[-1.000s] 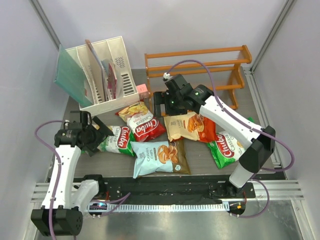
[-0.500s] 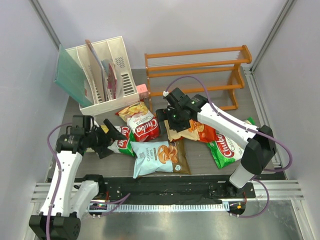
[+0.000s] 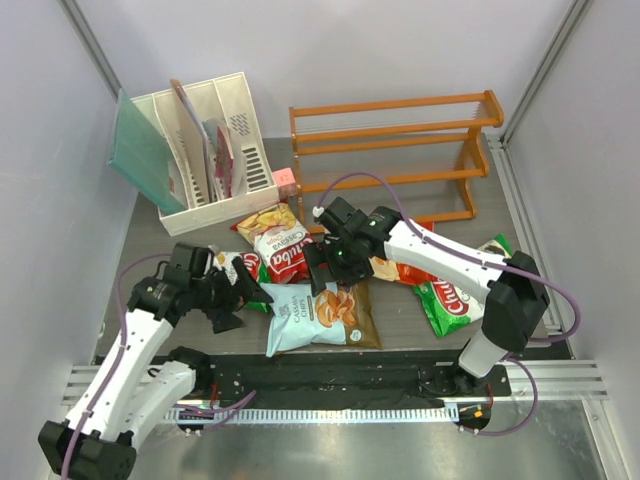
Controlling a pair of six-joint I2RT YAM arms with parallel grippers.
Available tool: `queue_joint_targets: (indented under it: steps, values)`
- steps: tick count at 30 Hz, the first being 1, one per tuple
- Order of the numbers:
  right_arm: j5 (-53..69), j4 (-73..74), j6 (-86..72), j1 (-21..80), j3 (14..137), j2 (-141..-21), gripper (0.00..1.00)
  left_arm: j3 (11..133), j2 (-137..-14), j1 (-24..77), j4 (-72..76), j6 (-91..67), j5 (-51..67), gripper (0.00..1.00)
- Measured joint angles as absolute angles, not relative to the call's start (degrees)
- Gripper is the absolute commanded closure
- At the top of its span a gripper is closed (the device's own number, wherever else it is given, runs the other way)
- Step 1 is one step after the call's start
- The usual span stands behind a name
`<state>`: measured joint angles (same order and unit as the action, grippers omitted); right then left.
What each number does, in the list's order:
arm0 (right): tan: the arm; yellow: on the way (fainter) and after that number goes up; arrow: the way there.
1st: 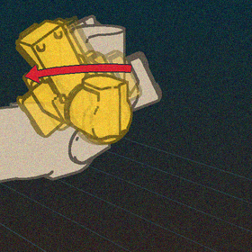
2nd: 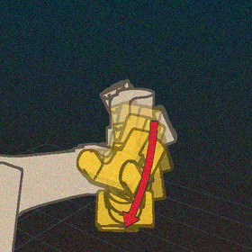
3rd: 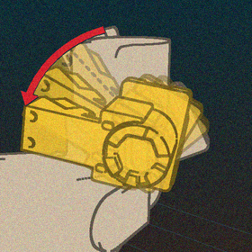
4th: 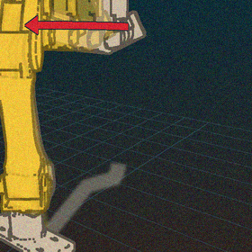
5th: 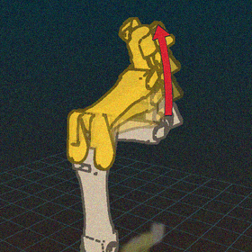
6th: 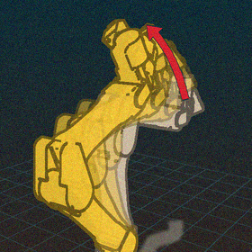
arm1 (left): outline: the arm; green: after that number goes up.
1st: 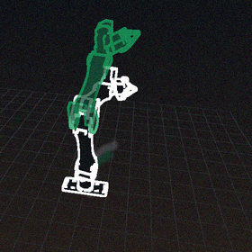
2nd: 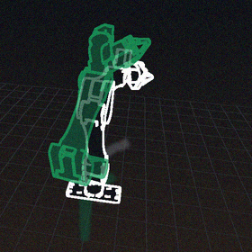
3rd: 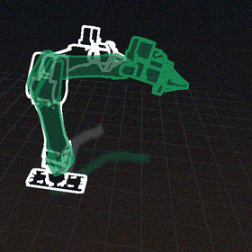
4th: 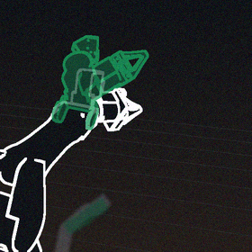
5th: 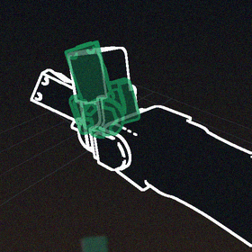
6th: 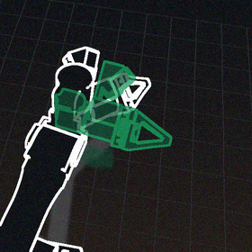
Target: Place and organize the chips bags onto the shelf
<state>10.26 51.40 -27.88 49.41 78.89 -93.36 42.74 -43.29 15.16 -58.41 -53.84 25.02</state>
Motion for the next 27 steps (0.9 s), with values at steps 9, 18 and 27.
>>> queue_joint_targets:
  steps: [9,18,27]
  values:
    - [10.22,50.81,-29.28,50.19,75.37,-92.68,0.01,42.52,-51.9,24.43,-54.65,-54.28,19.92,0.01]
    - [11.27,50.02,-30.11,50.19,69.3,-88.44,0.0,39.72,-55.92,27.16,-48.07,-54.41,18.55,0.01]
    - [14.15,47.99,-30.09,50.19,66.46,-88.42,0.0,33.01,-54.48,28.14,-42.81,-53.6,18.41,0.01]
